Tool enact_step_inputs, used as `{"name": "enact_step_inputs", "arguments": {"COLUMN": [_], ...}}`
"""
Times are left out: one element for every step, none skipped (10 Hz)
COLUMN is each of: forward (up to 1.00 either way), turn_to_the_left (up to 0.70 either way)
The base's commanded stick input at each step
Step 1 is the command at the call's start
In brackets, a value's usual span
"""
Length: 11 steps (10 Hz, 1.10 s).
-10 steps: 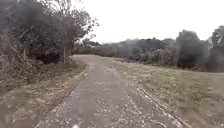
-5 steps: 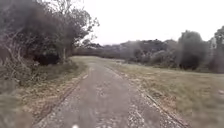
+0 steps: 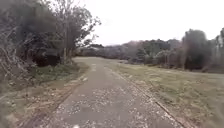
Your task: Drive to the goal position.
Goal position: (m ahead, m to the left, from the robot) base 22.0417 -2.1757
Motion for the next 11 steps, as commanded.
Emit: {"name": "enact_step_inputs", "arguments": {"forward": [0.60,0.60,0.60,0.60,0.60,0.60,0.60,0.60,0.60,0.60,0.60], "turn_to_the_left": [0.03,0.01,0.00,0.00,0.00,0.00,0.00,0.00,0.00,0.00,0.00]}}
